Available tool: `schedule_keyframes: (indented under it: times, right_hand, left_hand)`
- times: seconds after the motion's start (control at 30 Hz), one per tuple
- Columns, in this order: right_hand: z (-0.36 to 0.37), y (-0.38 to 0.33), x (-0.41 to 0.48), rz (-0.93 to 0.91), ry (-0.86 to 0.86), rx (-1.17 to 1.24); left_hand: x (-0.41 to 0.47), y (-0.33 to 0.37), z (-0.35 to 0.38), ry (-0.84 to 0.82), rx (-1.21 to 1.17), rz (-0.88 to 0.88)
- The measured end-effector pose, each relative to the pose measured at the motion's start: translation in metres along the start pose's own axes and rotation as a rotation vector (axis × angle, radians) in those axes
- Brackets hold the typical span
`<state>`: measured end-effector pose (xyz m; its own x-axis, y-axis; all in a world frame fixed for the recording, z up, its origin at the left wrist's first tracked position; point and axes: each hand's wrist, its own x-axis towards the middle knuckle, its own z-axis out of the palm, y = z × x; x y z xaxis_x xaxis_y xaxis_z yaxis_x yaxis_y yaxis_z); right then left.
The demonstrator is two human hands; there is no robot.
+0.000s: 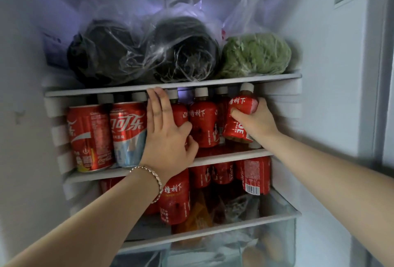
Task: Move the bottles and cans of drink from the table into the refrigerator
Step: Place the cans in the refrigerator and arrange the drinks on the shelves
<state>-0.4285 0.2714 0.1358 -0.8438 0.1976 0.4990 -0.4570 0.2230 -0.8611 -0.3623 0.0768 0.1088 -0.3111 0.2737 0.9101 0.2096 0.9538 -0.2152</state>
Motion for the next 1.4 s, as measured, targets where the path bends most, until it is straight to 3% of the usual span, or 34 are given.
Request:
schedule_keyframes:
  times: [0.27, 0.43, 0.53, 0.6, 0.7, 0.93, 1.1, 1.3, 1.4]
  right_hand:
    - [-0.004, 0.005, -0.010, -0.144, -0.031, -0.069]
    - [-0.005, 0.006, -0.012, -0.260, -0.219, -0.226]
    - [-0.002, 0.009, -0.003, -0.186, -0.272, -0.334]
    - [0.004, 0.011, 0.000, -0.067, -0.309, -0.535]
    - [0.010, 0.013, -0.001, -0.002, -0.263, -0.731]
    - [-0.003, 0.016, 0.004, -0.151, -0.333, -0.623]
    - [0.003, 0.020, 0.009, -0.059, -0.437, -0.636]
    - [0.009, 0.011, -0.002, 0.055, -0.322, -0.781]
    - [0.001, 0.014, -0.035, -0.237, 0.008, -0.625]
  left_hand:
    - [-0.001, -0.002, -0.001, 0.001, 0.024, -0.016]
    - [-0.001, -0.001, 0.001, -0.006, 0.039, 0.004]
    - [-0.001, -0.001, 0.003, -0.006, 0.047, 0.001]
    - [-0.001, -0.001, 0.002, -0.006, 0.047, -0.001]
    - [-0.002, -0.001, 0.003, 0.003, 0.048, 0.004]
    - [-0.003, -0.002, 0.003, -0.006, 0.034, -0.006]
    - [-0.003, -0.002, 0.005, -0.006, 0.022, -0.008]
    - [-0.004, 0.002, 0.003, -0.007, 0.044, -0.036]
    - [-0.007, 0.003, -0.001, 0.012, 0.013, -0.065]
